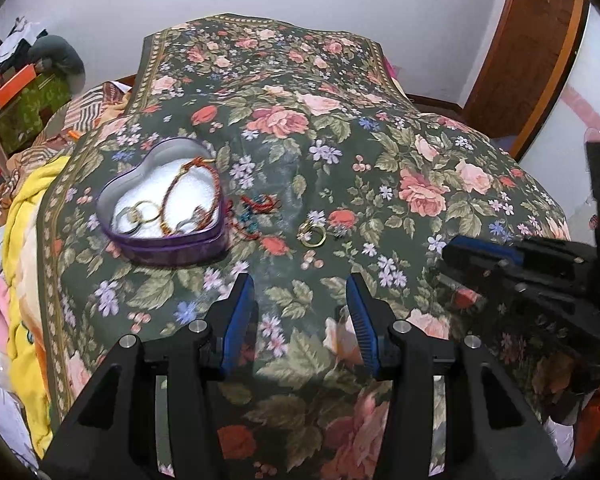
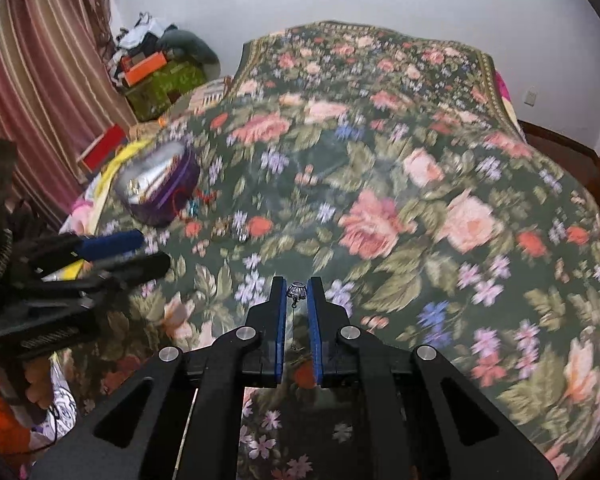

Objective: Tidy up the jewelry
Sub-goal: 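Grasp a small silver earring with the right tool while the left tool approaches a gold ring, then grasp the gold ring with the left tool while the right tool holds the earring, then lower the gold ring and silver earring into the heart tin and open both tools, then move both open tools back toward the red beaded bracelet and earrings, then grasp the red beaded bracelet with the left tool while the right tool grasps a silver earring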

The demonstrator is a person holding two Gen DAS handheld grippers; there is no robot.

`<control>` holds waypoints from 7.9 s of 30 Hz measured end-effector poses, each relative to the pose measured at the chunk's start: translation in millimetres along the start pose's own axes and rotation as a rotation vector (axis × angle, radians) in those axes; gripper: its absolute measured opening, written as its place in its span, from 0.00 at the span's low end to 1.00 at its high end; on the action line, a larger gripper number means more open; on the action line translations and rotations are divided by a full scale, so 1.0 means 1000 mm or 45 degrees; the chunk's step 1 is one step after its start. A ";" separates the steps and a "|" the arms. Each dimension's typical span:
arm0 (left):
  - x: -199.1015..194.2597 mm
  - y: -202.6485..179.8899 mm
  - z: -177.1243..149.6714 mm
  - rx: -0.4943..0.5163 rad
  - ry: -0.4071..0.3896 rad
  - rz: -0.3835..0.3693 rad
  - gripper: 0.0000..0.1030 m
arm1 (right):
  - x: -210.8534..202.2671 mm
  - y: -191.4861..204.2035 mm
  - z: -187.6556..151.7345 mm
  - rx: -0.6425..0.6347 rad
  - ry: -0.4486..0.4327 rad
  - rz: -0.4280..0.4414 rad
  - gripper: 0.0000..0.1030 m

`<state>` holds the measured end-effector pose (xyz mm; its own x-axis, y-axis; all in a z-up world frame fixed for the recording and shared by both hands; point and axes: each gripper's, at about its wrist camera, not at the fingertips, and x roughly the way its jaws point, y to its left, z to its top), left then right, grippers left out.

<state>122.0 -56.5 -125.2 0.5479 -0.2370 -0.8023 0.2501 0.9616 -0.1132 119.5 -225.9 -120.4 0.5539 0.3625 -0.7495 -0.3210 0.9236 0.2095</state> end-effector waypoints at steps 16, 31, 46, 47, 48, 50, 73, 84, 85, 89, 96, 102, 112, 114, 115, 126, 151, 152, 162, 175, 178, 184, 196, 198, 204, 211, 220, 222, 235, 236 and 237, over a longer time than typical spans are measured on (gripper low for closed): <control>0.049 -0.004 0.022 -0.013 0.057 -0.048 0.38 | 0.001 -0.017 0.007 0.052 -0.034 0.043 0.09; 0.057 -0.004 0.025 0.022 0.045 -0.032 0.19 | -0.001 -0.016 0.008 0.052 -0.034 0.063 0.09; -0.006 -0.002 0.021 0.020 -0.102 -0.020 0.19 | -0.015 0.000 0.012 0.019 -0.067 0.064 0.09; -0.011 -0.002 0.021 0.024 -0.115 -0.023 0.19 | -0.016 0.001 0.012 0.018 -0.069 0.065 0.09; -0.014 -0.003 0.022 0.027 -0.122 -0.025 0.19 | -0.016 0.003 0.013 0.016 -0.070 0.066 0.09; -0.022 -0.004 0.022 0.035 -0.139 -0.024 0.19 | -0.017 0.005 0.013 0.012 -0.073 0.066 0.09; -0.076 0.066 0.021 -0.131 -0.306 0.110 0.19 | -0.012 0.069 0.056 -0.134 -0.159 0.154 0.09; -0.078 0.103 0.024 -0.183 -0.346 0.134 0.19 | 0.007 0.124 0.090 -0.249 -0.205 0.226 0.09; -0.078 0.105 0.025 -0.184 -0.349 0.132 0.19 | 0.010 0.128 0.092 -0.257 -0.204 0.231 0.09; -0.076 0.114 0.027 -0.191 -0.360 0.129 0.19 | 0.023 0.139 0.097 -0.277 -0.186 0.248 0.09; -0.066 0.122 0.031 -0.192 -0.353 0.119 0.19 | 0.052 0.142 0.098 -0.297 -0.121 0.247 0.09; -0.052 0.125 0.033 -0.195 -0.329 0.112 0.19 | 0.078 0.138 0.095 -0.294 -0.042 0.237 0.09; -0.032 0.126 0.034 -0.192 -0.279 0.095 0.19 | 0.097 0.132 0.086 -0.282 0.040 0.220 0.09; -0.029 0.126 0.034 -0.189 -0.272 0.092 0.19 | 0.097 0.133 0.085 -0.288 0.043 0.213 0.09; -0.027 0.126 0.034 -0.191 -0.265 0.089 0.19 | 0.097 0.132 0.085 -0.290 0.038 0.208 0.09; -0.010 0.128 0.035 -0.230 -0.200 0.010 0.19 | 0.091 0.124 0.086 -0.284 0.061 0.206 0.12; -0.058 0.098 0.042 -0.151 -0.266 0.068 0.25 | 0.020 0.077 0.087 -0.198 -0.076 0.089 0.23; -0.058 0.096 0.041 -0.148 -0.264 0.068 0.26 | 0.019 0.074 0.084 -0.195 -0.071 0.081 0.25; -0.045 0.071 0.017 -0.122 -0.154 0.038 0.28 | 0.023 0.052 0.051 -0.154 0.033 0.053 0.26; -0.022 0.054 -0.001 -0.103 -0.060 0.011 0.28 | 0.063 0.060 0.036 -0.152 0.183 0.099 0.26; -0.017 0.056 -0.004 -0.109 -0.043 0.011 0.28 | 0.073 0.066 0.037 -0.167 0.209 0.105 0.26; -0.009 0.065 -0.007 -0.141 -0.019 0.010 0.28 | 0.089 0.069 0.039 -0.166 0.245 0.141 0.26; 0.001 0.067 -0.012 -0.167 0.015 0.007 0.28 | 0.093 0.061 0.038 -0.093 0.192 0.137 0.09; 0.001 0.066 -0.013 -0.167 0.020 0.005 0.28 | 0.092 0.061 0.039 -0.084 0.190 0.139 0.09; 0.003 0.059 -0.011 -0.146 0.029 0.003 0.28 | 0.071 0.058 0.040 -0.107 0.120 0.119 0.09; 0.016 0.051 -0.004 -0.180 0.045 -0.027 0.28 | 0.042 0.042 0.044 -0.101 0.021 0.088 0.09; 0.040 0.034 0.014 -0.170 0.053 -0.023 0.28 | 0.029 0.021 0.047 -0.043 -0.028 0.105 0.09; 0.044 0.033 0.018 -0.174 0.048 -0.004 0.28 | 0.029 0.018 0.046 -0.039 -0.027 0.108 0.09; 0.063 0.024 0.031 -0.142 0.014 0.102 0.22 | 0.028 0.007 0.039 -0.005 -0.027 0.137 0.09; 0.064 0.023 0.031 -0.139 0.011 0.117 0.18 | 0.028 0.007 0.038 -0.005 -0.026 0.136 0.09; 0.065 0.023 0.031 -0.139 0.009 0.126 0.16 | 0.028 0.007 0.038 -0.003 -0.025 0.136 0.09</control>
<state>187.8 -53.6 -161.6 0.5601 -0.1398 -0.8165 0.1065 0.9896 -0.0963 162.1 -204.7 -116.1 0.5312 0.4614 -0.7106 -0.3811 0.8792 0.2859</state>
